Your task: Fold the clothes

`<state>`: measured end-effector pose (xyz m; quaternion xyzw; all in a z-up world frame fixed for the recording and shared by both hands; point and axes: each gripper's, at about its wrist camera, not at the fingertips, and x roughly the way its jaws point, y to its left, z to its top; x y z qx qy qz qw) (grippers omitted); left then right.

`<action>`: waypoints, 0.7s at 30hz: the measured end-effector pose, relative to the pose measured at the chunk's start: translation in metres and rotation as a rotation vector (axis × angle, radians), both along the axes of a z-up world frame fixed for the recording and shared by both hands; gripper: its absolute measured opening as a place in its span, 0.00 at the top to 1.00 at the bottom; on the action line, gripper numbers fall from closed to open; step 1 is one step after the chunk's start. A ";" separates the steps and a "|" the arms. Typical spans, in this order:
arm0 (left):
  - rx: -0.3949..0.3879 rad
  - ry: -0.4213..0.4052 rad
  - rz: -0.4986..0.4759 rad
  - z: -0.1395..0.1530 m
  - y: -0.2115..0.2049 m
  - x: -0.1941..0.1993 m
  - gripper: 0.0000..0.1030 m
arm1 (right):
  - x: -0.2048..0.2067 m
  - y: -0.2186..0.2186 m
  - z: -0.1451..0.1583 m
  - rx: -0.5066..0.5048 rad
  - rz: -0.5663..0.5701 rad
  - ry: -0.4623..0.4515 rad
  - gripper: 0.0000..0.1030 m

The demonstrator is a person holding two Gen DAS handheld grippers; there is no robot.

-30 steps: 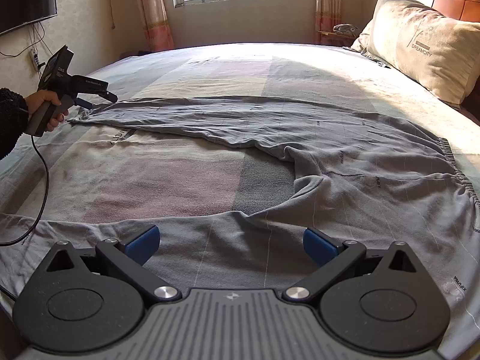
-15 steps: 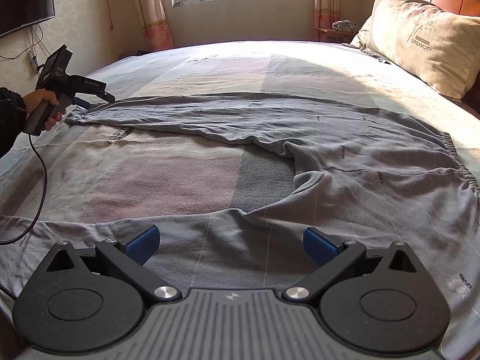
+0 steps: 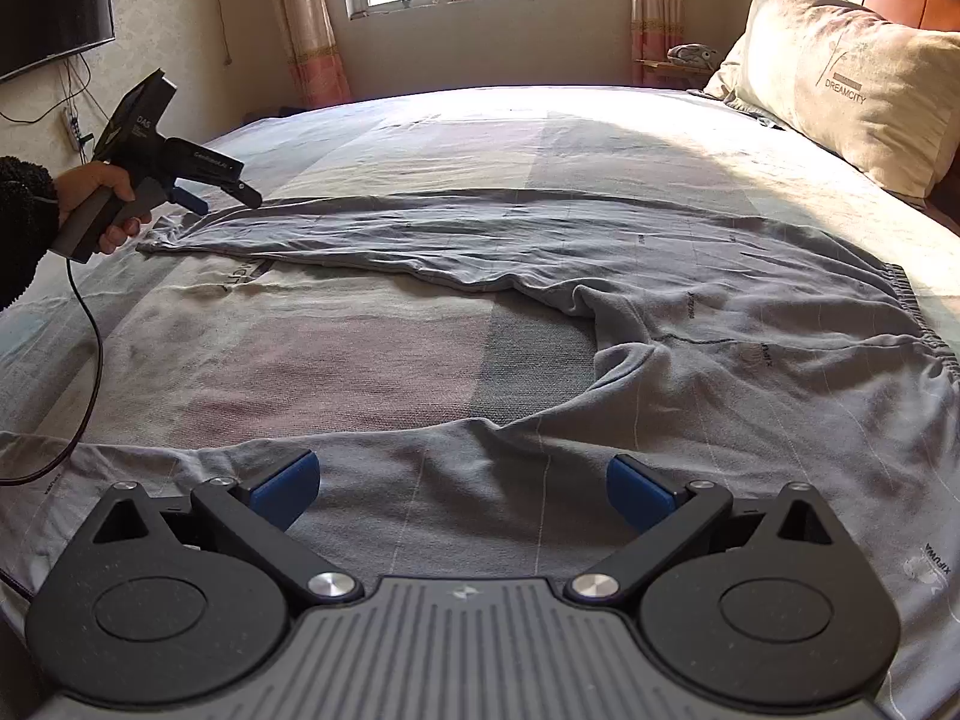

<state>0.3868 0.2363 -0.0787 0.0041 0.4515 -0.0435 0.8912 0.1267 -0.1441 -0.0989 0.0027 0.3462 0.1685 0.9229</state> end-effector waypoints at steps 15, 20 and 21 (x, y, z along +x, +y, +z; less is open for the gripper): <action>-0.052 0.081 -0.025 0.012 -0.042 -0.003 0.01 | -0.003 -0.022 -0.002 0.044 -0.039 -0.018 0.00; -0.322 0.031 0.003 0.017 -0.064 0.040 0.01 | -0.005 -0.028 0.000 0.055 -0.042 -0.025 0.00; -0.351 0.039 0.018 0.011 -0.068 0.050 0.01 | -0.005 -0.030 0.000 0.058 -0.042 -0.026 0.00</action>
